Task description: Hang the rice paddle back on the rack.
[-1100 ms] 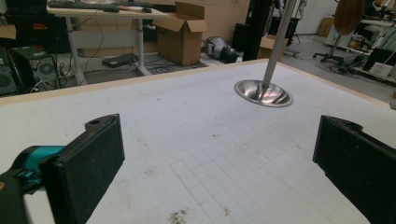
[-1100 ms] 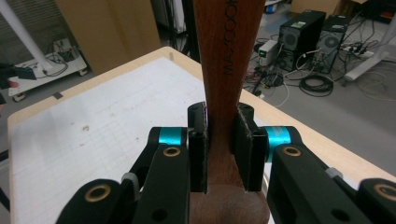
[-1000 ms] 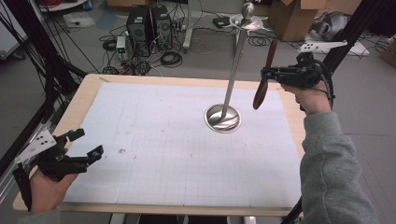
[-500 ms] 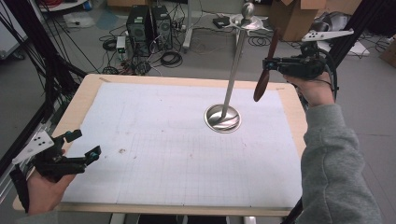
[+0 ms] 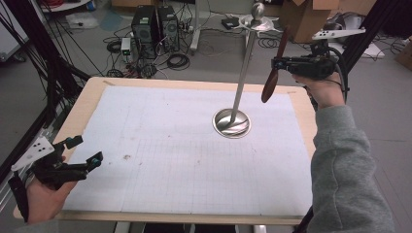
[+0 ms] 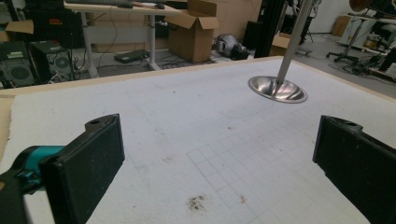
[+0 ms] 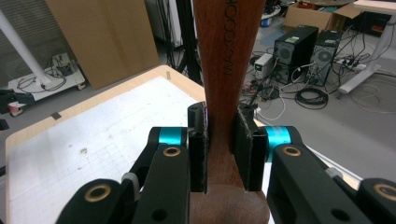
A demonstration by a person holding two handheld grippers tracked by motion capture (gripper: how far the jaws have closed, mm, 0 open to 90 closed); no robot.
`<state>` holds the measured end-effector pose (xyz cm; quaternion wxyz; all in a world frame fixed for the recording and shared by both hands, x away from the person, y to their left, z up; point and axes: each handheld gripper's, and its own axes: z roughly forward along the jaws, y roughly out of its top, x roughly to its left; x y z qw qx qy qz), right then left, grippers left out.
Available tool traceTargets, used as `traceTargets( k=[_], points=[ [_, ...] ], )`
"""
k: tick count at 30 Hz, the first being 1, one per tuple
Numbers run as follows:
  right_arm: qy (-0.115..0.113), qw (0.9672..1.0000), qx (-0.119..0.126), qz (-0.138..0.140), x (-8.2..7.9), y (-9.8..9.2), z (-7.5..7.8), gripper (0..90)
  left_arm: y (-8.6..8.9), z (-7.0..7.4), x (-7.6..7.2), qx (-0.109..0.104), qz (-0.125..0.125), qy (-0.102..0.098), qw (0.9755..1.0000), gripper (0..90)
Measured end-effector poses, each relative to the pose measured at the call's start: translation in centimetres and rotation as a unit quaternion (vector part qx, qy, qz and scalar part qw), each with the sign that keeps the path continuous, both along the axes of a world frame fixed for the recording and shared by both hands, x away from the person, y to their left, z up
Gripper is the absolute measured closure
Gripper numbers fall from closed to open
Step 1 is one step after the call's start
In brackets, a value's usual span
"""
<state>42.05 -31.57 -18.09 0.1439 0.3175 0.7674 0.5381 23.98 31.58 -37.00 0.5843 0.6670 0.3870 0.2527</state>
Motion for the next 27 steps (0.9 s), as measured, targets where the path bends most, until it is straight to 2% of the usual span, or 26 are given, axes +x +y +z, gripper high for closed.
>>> traceTargets(
  k=[11,27],
  points=[
    [-0.001,0.9999,0.007,-0.008,0.4,0.3,0.0,77.0,0.1,0.0,0.0,0.000,-0.001,0.002,1.0000,2.5],
    [0.003,1.0000,0.007,0.003,1.1,1.4,-0.3,77.1,0.5,0.2,-0.5,0.002,0.004,0.000,1.0000,2.5]
  ],
)
